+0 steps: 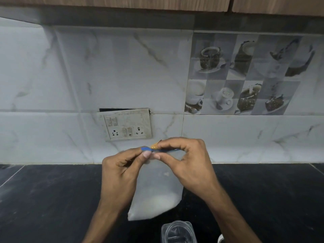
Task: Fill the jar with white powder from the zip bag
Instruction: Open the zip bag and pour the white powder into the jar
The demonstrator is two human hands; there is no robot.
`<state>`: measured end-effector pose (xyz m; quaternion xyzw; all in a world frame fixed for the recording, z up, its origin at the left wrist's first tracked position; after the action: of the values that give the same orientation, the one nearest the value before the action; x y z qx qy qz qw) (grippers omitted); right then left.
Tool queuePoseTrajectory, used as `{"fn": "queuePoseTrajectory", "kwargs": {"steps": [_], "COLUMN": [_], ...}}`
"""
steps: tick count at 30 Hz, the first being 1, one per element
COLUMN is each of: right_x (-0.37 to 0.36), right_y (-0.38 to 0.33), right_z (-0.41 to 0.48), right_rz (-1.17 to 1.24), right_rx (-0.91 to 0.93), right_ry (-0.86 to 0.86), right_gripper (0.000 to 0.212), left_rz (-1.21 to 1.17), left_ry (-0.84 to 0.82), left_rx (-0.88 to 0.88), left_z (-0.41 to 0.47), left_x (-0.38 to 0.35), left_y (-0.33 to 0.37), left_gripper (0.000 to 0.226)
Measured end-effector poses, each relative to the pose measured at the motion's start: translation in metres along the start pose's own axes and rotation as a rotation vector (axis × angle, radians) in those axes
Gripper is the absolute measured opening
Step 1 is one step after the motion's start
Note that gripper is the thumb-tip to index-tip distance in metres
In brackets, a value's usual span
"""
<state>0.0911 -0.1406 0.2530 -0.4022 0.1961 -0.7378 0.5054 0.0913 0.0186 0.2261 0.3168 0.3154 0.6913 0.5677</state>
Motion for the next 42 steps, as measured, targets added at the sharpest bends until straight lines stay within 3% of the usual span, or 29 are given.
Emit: {"fn": "queuePoseTrajectory", "kwargs": {"steps": [6, 15, 21, 29, 33, 35, 38, 42], "right_x": [0.025, 0.037, 0.042, 0.042, 0.034, 0.031, 0.033, 0.042], "right_y": [0.029, 0.087, 0.064, 0.02, 0.013, 0.011, 0.007, 0.002], "right_z": [-0.017, -0.059, -0.04, -0.008, -0.008, -0.01, -0.016, -0.024], "right_rz": [0.019, 0.223, 0.219, 0.194, 0.172, 0.129, 0.115, 0.126], "right_rx": [-0.105, -0.354, -0.27, -0.113, -0.099, -0.087, -0.081, -0.083], "right_ry": [0.123, 0.309, 0.279, 0.171, 0.115, 0.088, 0.085, 0.082], "right_gripper": [0.021, 0.022, 0.026, 0.023, 0.028, 0.029, 0.031, 0.029], "left_rz": [0.055, 0.067, 0.056, 0.116, 0.499, 0.607, 0.581, 0.509], "left_ry": [0.107, 0.129, 0.184, 0.226, -0.046, -0.19, -0.309, -0.335], "left_rx": [-0.045, 0.062, 0.137, 0.092, -0.189, -0.2, -0.159, -0.155], "left_z": [0.002, -0.002, -0.005, -0.004, -0.001, 0.002, 0.003, 0.003], "left_x": [0.009, 0.019, 0.031, 0.06, 0.039, 0.021, 0.002, -0.011], "left_y": [0.009, -0.005, -0.016, -0.016, 0.012, 0.015, 0.013, 0.015], "left_gripper": [0.011, 0.009, 0.016, 0.028, 0.034, 0.038, 0.038, 0.024]}}
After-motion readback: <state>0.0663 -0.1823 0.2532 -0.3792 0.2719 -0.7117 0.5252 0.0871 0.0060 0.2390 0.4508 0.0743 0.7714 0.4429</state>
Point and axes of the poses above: each hand's wrist, its own z-axis towards the middle knuckle, its own x-axis out of the back of the hand, y = z × x, the point moved 6 cm from there along z, towards the middle knuckle, and after that the axes turned 2 degrees about x, right-handed, at the moved point
